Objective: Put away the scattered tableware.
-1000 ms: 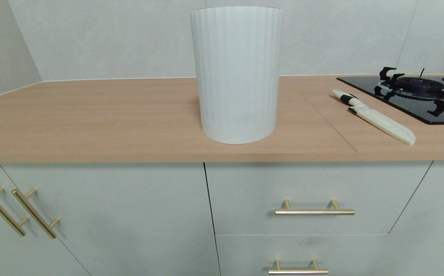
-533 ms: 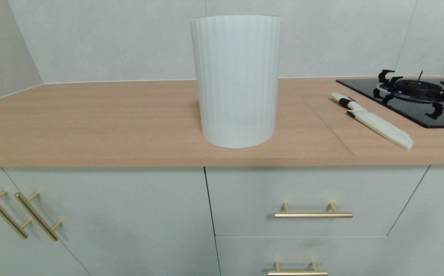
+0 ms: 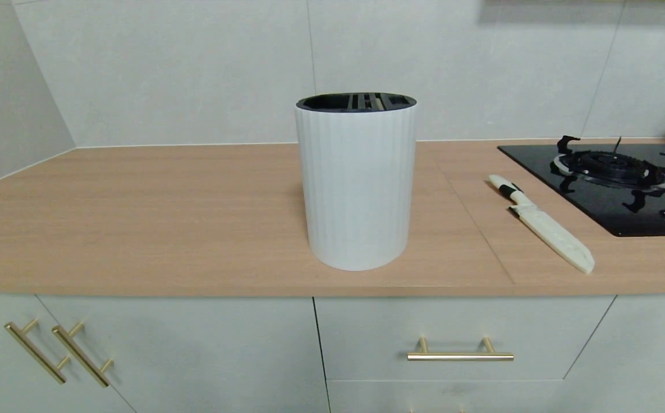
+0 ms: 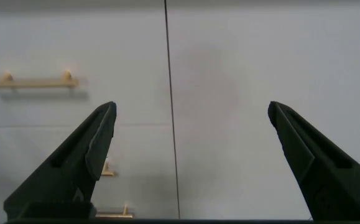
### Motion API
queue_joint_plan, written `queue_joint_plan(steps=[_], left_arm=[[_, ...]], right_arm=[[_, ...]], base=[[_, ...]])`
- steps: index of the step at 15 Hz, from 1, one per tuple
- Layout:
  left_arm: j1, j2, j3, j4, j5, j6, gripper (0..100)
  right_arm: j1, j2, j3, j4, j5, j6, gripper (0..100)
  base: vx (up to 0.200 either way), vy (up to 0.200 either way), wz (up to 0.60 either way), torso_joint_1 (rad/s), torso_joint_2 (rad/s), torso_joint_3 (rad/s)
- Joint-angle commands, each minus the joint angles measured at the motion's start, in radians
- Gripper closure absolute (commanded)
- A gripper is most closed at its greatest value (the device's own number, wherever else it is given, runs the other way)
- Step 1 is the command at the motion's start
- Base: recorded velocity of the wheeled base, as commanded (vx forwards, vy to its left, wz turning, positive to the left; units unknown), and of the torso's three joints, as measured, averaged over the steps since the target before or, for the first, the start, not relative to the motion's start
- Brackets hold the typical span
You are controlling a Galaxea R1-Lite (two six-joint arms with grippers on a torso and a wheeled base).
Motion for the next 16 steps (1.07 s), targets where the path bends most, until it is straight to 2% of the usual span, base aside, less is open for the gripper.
queue_joint_plan(steps=[1,16], left_arm=[[0.000,0.002,0.000,0.000,0.000,0.000,0],[0.000,0.002,0.000,0.000,0.000,-0.002,0]], right_arm=[[0.000,0.002,0.000,0.000,0.000,0.000,0],[0.000,0.002,0.000,0.000,0.000,0.000,0]], base=[[0.000,0.000,0.00,0.154,-0.47,-0.290],[0.000,0.000,0.00,0.207,-0.50,-0.290]])
